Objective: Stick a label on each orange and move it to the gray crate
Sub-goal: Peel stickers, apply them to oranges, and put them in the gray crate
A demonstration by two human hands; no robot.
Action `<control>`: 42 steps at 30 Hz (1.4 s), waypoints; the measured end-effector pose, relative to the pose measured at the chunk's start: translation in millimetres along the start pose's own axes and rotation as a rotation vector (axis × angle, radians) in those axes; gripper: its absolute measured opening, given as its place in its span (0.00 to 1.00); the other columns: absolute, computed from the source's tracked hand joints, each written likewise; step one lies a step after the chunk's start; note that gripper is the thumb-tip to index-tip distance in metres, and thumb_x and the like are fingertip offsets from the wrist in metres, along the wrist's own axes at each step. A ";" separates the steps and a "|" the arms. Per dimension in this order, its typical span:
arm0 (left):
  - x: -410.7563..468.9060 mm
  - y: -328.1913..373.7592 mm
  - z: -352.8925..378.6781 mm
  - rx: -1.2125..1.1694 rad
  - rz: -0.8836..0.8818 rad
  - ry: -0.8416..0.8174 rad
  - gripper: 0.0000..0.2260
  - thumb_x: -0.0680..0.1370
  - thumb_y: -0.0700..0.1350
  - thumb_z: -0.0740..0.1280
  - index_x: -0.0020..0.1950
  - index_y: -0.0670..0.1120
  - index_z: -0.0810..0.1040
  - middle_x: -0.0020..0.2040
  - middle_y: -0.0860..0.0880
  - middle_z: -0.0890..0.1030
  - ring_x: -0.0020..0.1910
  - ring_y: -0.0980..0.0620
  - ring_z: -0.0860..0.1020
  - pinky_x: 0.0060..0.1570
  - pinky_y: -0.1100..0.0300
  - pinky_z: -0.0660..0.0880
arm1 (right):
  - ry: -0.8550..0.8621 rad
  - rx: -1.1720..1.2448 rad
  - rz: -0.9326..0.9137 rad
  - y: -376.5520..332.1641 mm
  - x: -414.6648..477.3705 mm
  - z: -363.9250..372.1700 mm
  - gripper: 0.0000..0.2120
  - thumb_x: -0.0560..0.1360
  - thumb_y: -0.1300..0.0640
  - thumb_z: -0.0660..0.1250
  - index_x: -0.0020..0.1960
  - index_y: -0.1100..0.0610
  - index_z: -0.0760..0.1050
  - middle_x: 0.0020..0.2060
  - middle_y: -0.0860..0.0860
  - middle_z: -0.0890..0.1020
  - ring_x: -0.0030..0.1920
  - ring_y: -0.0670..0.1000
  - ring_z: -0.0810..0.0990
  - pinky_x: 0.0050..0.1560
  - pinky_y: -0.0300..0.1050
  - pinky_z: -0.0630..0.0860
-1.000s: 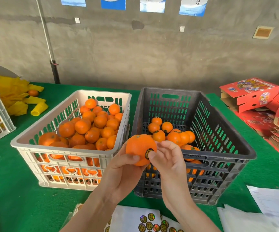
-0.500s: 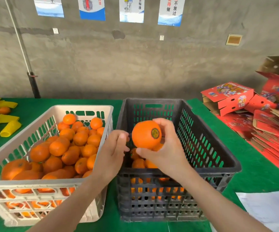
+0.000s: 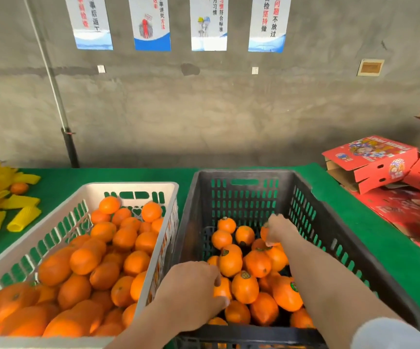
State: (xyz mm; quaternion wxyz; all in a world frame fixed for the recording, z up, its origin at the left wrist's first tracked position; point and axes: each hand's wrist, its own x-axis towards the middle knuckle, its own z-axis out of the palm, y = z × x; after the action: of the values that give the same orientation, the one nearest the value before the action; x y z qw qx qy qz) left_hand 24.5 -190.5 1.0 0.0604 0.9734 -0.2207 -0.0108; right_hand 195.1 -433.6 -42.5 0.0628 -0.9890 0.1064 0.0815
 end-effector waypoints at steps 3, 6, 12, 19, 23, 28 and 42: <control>-0.1 -0.3 -2.0 -0.013 0.002 0.003 0.17 0.74 0.66 0.62 0.55 0.56 0.74 0.48 0.56 0.77 0.46 0.55 0.74 0.43 0.61 0.69 | -0.025 0.033 0.018 -0.7 7.0 11.3 0.29 0.77 0.61 0.62 0.74 0.63 0.55 0.68 0.61 0.69 0.64 0.61 0.72 0.60 0.52 0.74; -0.9 1.4 -3.7 -0.030 0.009 0.009 0.18 0.75 0.65 0.63 0.56 0.55 0.74 0.49 0.54 0.77 0.48 0.53 0.75 0.44 0.60 0.70 | -0.085 -0.037 0.023 -2.5 0.2 13.3 0.38 0.77 0.60 0.64 0.77 0.59 0.42 0.76 0.63 0.49 0.72 0.65 0.61 0.67 0.57 0.67; -6.4 5.6 -11.6 -0.120 0.058 0.123 0.16 0.77 0.56 0.64 0.51 0.44 0.79 0.45 0.46 0.81 0.45 0.45 0.78 0.45 0.51 0.76 | 0.363 0.221 -0.407 -75.9 -48.3 -44.5 0.27 0.77 0.56 0.66 0.73 0.59 0.61 0.73 0.60 0.62 0.70 0.62 0.65 0.67 0.55 0.66; -22.5 -7.2 -9.0 -0.535 0.162 0.191 0.09 0.77 0.45 0.65 0.45 0.39 0.79 0.40 0.42 0.80 0.41 0.46 0.77 0.44 0.50 0.75 | 0.006 0.190 -0.953 -192.6 -143.0 -28.8 0.14 0.79 0.49 0.62 0.63 0.49 0.74 0.61 0.46 0.78 0.59 0.45 0.75 0.59 0.42 0.72; -58.9 -47.8 -19.2 -0.679 0.263 0.181 0.09 0.76 0.49 0.66 0.47 0.44 0.82 0.44 0.48 0.83 0.43 0.55 0.78 0.47 0.64 0.73 | -0.026 0.114 -0.907 -194.8 -143.8 -14.1 0.15 0.78 0.47 0.62 0.64 0.47 0.73 0.60 0.45 0.78 0.59 0.45 0.75 0.59 0.40 0.70; -54.4 -147.5 -39.5 -0.444 -0.002 0.375 0.08 0.76 0.42 0.66 0.53 0.42 0.80 0.52 0.46 0.81 0.50 0.51 0.77 0.50 0.57 0.76 | 0.044 -0.111 -0.890 -203.9 -144.4 -5.6 0.12 0.74 0.43 0.64 0.55 0.48 0.77 0.48 0.44 0.79 0.50 0.48 0.78 0.49 0.44 0.75; -23.7 -247.0 -0.6 -0.181 -0.554 0.101 0.25 0.71 0.41 0.70 0.63 0.52 0.64 0.68 0.38 0.62 0.48 0.43 0.77 0.50 0.49 0.79 | 0.024 -0.088 -0.839 -204.2 -151.0 -10.5 0.19 0.75 0.42 0.65 0.62 0.48 0.75 0.57 0.46 0.78 0.57 0.49 0.75 0.58 0.48 0.73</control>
State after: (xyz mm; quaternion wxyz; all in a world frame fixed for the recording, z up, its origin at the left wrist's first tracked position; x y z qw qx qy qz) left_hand 108.9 41.0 -28.7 0.1525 0.9866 0.0585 0.0021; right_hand 96.2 -207.0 15.9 0.0470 -0.9492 -0.3083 0.0418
